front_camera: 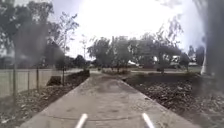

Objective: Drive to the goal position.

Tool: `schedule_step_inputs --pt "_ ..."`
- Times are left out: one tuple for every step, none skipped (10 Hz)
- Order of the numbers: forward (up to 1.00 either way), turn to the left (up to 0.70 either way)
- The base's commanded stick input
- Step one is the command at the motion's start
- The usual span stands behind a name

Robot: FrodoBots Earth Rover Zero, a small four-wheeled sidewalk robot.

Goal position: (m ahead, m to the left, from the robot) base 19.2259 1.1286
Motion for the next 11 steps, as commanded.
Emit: schedule_step_inputs --pt "0.7 0.0" --pt "0.7 0.0" --pt "0.7 0.0" --pt "0.7 0.0" --pt "0.7 0.0" --pt "0.7 0.0" --pt "0.7 0.0" --pt "0.7 0.0" --pt "0.7 0.0" --pt "0.7 0.0" --pt "0.7 0.0"
